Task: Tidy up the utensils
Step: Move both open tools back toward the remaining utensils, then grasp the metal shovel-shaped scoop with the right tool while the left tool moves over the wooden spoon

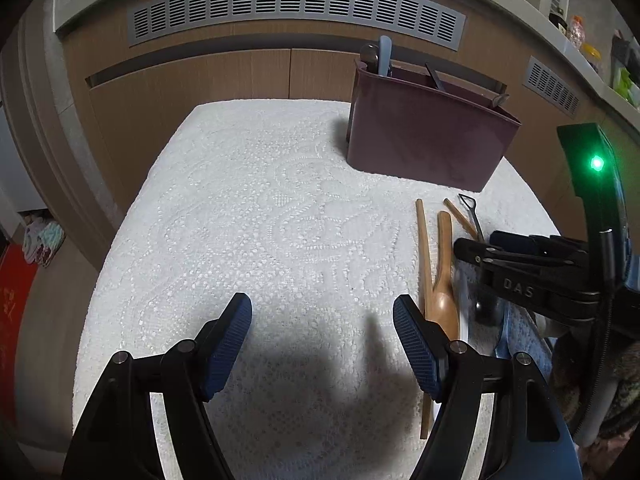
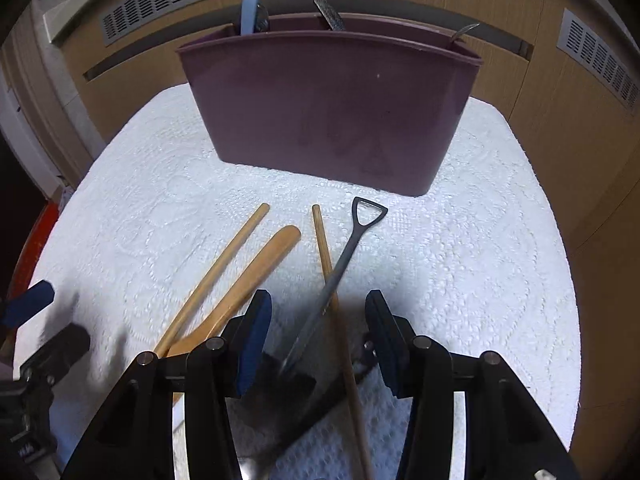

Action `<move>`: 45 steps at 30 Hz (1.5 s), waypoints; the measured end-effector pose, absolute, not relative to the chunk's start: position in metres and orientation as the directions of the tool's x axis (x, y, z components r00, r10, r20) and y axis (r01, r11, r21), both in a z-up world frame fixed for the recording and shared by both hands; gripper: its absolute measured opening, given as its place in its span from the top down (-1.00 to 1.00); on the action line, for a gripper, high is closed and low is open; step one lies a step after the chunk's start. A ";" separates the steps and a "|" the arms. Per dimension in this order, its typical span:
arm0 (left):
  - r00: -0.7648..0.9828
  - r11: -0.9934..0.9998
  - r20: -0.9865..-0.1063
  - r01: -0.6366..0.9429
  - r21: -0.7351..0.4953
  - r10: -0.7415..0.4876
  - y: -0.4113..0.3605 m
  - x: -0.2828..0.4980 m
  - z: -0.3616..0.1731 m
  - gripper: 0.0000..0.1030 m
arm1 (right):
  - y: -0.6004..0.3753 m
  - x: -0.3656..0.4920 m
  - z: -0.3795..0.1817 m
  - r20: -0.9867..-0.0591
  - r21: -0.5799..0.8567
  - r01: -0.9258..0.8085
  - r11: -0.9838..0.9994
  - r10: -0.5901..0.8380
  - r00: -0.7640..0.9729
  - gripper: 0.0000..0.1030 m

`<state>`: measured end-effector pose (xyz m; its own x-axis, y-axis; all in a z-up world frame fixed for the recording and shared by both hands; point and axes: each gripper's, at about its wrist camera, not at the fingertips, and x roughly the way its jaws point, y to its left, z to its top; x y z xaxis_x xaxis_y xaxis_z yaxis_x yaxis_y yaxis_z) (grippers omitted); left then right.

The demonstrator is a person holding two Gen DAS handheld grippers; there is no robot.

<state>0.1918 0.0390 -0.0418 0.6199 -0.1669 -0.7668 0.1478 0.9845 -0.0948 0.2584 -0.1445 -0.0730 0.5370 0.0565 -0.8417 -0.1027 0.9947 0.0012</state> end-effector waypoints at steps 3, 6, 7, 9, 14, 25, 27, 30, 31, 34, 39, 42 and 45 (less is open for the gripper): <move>0.618 0.984 -0.768 0.152 -0.095 -0.170 0.038 0.192 -0.041 -0.43 | -0.140 0.259 -0.074 -0.837 -0.017 -0.122 0.992 0.052 0.545 0.21; 0.615 0.983 -0.769 0.160 -0.091 -0.171 0.035 0.193 -0.040 -0.43 | -0.141 0.253 -0.072 -0.837 -0.025 -0.153 0.988 0.063 0.544 0.75; 0.615 0.983 -0.769 0.163 -0.089 -0.172 0.033 0.193 -0.040 -0.43 | -0.142 0.251 -0.071 -0.837 -0.023 -0.159 0.987 0.068 0.544 0.75; 0.615 0.982 -0.769 0.170 -0.084 -0.172 0.030 0.193 -0.039 -0.43 | -0.146 0.242 -0.068 -0.828 -0.025 -0.165 0.986 0.072 0.556 0.76; 0.614 0.979 -0.770 0.196 -0.063 -0.173 0.017 0.192 -0.035 -0.43 | -0.166 0.220 -0.059 -0.811 -0.033 -0.164 0.986 0.070 0.581 0.89; 0.548 0.918 -0.767 0.373 -0.134 -0.335 -0.018 0.198 -0.027 -0.30 | -0.223 0.205 -0.062 -0.800 0.030 -0.059 0.998 0.059 0.598 0.89; 0.524 0.896 -0.771 0.422 -0.136 -0.363 -0.028 0.201 -0.026 0.00 | -0.228 0.205 -0.066 -0.800 0.054 -0.053 0.997 0.075 0.595 0.89; 0.480 0.866 -0.796 0.489 -0.105 -0.368 -0.048 0.206 -0.030 0.15 | -0.228 0.203 -0.067 -0.793 0.078 -0.055 0.995 0.095 0.601 0.89; 0.474 0.863 -0.807 0.499 -0.083 -0.351 -0.053 0.208 -0.033 0.15 | -0.227 0.202 -0.066 -0.790 0.082 -0.058 0.995 0.100 0.605 0.89; 0.462 0.871 -0.836 0.490 -0.038 -0.297 -0.064 0.218 -0.044 0.15 | -0.225 0.201 -0.061 -0.778 0.085 -0.071 0.994 0.110 0.619 0.88; 0.422 0.888 -0.856 0.452 -0.085 -0.297 -0.059 0.232 -0.053 0.15 | -0.222 0.198 -0.054 -0.765 0.084 -0.086 0.993 0.120 0.633 0.88; 0.412 0.893 -0.862 0.440 -0.095 -0.294 -0.055 0.234 -0.057 0.14 | -0.222 0.199 -0.054 -0.763 0.079 -0.088 0.993 0.117 0.636 0.88; 0.417 0.900 -0.860 0.424 -0.100 -0.292 -0.045 0.233 -0.057 0.13 | -0.222 0.200 -0.053 -0.764 0.076 -0.087 0.993 0.114 0.636 0.88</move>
